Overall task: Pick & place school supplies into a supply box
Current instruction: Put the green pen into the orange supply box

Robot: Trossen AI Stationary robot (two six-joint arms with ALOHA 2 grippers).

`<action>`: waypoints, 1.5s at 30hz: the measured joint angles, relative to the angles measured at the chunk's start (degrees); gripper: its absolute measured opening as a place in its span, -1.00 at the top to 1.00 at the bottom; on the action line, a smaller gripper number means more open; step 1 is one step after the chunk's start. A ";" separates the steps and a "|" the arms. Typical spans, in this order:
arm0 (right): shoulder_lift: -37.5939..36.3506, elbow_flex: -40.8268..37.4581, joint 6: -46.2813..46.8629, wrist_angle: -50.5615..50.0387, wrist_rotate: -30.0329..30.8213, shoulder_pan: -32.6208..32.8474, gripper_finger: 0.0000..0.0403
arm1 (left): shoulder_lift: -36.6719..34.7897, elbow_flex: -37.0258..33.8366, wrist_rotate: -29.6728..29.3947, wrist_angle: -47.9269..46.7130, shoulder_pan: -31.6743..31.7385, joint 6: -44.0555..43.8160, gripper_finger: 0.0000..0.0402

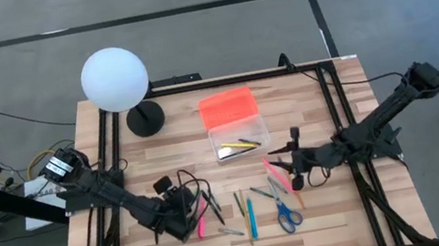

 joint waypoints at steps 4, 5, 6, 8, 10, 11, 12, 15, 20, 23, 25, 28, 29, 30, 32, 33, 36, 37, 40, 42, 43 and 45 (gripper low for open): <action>0.00 0.00 0.01 -0.06 0.02 1.80 0.41 | 0.00 0.00 2.19 1.37 0.25 0.17 0.36; 0.00 0.00 0.01 -0.06 0.02 2.29 0.41 | 0.00 0.00 3.04 1.73 0.39 0.19 0.36; 0.00 0.00 0.03 -0.09 0.04 2.74 0.41 | 0.00 0.00 4.07 1.86 0.63 0.20 0.36; 0.00 0.00 0.04 -0.12 0.04 3.57 0.41 | 0.00 0.00 5.45 1.87 1.03 0.23 0.36; 0.00 0.00 0.07 -0.13 0.06 4.29 0.41 | 0.00 0.00 5.84 2.29 1.38 0.46 0.36; 0.00 0.00 0.22 -0.15 0.07 4.57 0.41 | 0.00 0.00 6.04 2.60 1.52 0.53 0.36; 0.00 0.00 0.50 -0.15 0.07 4.77 0.41 | 0.00 0.00 6.17 2.79 1.69 0.57 0.36; 0.00 0.00 1.49 -0.44 0.07 5.00 0.41 | 0.17 0.00 7.49 2.90 2.27 0.69 0.36; 1.35 -0.04 2.64 -0.95 0.22 4.98 0.41 | 0.99 -0.07 9.59 4.68 3.16 1.48 0.36; 2.53 -0.04 3.05 -0.63 0.20 4.94 0.41 | 1.31 -0.07 10.76 5.35 3.32 2.63 0.36; 3.20 -0.04 3.33 -0.71 0.20 4.94 0.41 | 2.35 -0.07 12.40 5.72 3.86 2.54 0.36; 4.05 -0.04 4.00 -0.41 0.19 4.96 0.41 | 3.09 0.25 14.31 5.41 4.54 2.40 0.36; 4.24 -0.05 4.13 -0.67 0.17 4.96 0.41 | 3.13 0.24 14.66 5.31 4.71 2.40 0.36; 4.24 -0.09 4.15 -0.69 0.20 4.96 0.41 | 3.15 0.22 14.82 5.23 4.83 2.40 0.36; 4.48 -0.04 4.77 -0.38 0.20 4.96 0.41 | 3.19 0.20 15.36 5.25 5.10 2.40 0.36; 4.62 -0.04 4.94 -0.56 0.18 4.96 0.41 | 3.20 0.20 15.79 5.12 5.20 2.40 0.36; 4.61 -0.07 5.00 -0.49 0.18 4.96 0.41 | 3.23 0.20 18.38 4.14 5.92 2.30 0.39; 4.61 -0.07 5.00 -0.59 0.17 4.96 0.41 | 3.23 0.22 19.45 3.73 6.30 2.02 0.42; 4.61 -0.07 4.94 -0.57 0.17 4.96 0.41 | 3.24 0.24 21.71 3.08 7.31 1.77 0.51; 4.61 -0.07 4.78 -0.57 0.17 4.96 0.41 | 3.23 0.24 22.91 2.87 7.93 2.14 0.59; 4.61 -0.07 4.82 -0.58 0.17 4.96 0.41 | 3.23 0.24 23.31 2.77 8.28 2.42 0.62; 4.61 -0.07 5.14 -0.60 0.17 4.96 0.41 | 3.23 0.24 23.77 2.46 8.91 2.64 0.69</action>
